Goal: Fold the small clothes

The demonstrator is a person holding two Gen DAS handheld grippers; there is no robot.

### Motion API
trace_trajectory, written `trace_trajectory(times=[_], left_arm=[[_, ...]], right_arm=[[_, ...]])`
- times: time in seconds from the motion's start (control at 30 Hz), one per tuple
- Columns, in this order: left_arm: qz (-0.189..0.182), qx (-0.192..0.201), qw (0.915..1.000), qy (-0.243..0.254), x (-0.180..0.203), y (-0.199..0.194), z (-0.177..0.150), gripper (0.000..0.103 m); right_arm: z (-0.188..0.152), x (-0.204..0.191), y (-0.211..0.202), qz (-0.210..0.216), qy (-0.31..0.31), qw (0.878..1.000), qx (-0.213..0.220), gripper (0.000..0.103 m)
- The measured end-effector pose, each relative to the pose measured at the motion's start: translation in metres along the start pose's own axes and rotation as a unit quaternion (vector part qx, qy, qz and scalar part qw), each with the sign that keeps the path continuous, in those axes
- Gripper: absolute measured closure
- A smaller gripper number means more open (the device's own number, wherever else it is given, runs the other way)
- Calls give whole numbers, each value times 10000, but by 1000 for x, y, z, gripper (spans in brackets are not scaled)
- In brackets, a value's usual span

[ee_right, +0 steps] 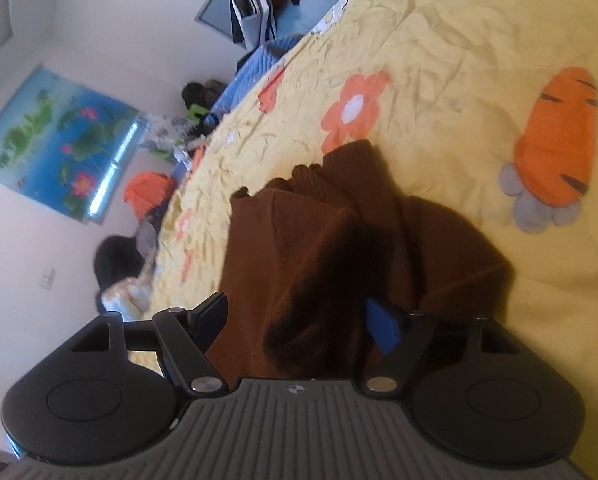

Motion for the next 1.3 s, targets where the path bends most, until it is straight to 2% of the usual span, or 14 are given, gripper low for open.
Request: trace_trajectory(times=[0.07,0.13,0.2,0.27,0.33,0.4,0.5,0.57,0.63,0.7,0.77,0.97,1.13,1.3], left_arm=[[121,-179,9998,-44,-3,2,-6,13],[180,-346,9992,13,-2,5,-8,13],[204,-421,9987,218,5,5,-9,13],[162,-341,9983,440,8,0,-11,13],[31,-98,9983,567,14,-6,-17,13],[-110,16,9976,688,22,-6,-20,13],[-276,35,9953,928,43,4,-21,13],[-170,-24,9923,1226,52,18,-23,13],[-188,-55,9915,1290,57,22,-25,14],[-270,-111,9928,1161,59,21,-23,25],[-355,-131,9944,988,60,20,-21,33],[-369,-265,9959,782,62,29,-20,35],[-388,-349,9965,661,60,32,-20,35],[-365,-364,9964,666,60,34,-22,35]], right_arm=[[1,-2,12,-164,-218,9996,-83,26],[1,-8,23,-273,-431,9986,-144,32],[-1,-11,25,-435,-708,9961,-281,78],[0,-18,17,-511,-953,9940,-186,78],[6,-25,-4,-409,-1005,9941,-18,79],[12,-19,-29,-518,-1050,9929,220,79],[7,18,-30,-792,-613,9950,53,77],[6,26,-30,-609,-304,9976,147,76],[9,22,-36,-444,-48,9987,259,62],[16,15,-39,-307,25,9988,379,21],[22,9,-35,-306,-65,9987,403,15],[22,14,4,-539,52,9985,-98,19],[23,10,11,-617,-272,9977,-112,24],[24,22,5,-792,-302,9963,-107,52]])
Point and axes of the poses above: each gripper's, at about its wrist camera, not at the fingertips, and y roughly the way its jaws point, x to its right, z to its top, the point moved 10 cm from there along y, roughly the way its jaws point, and after that the axes turned 6 degrees about x, right-handed, at the moved point
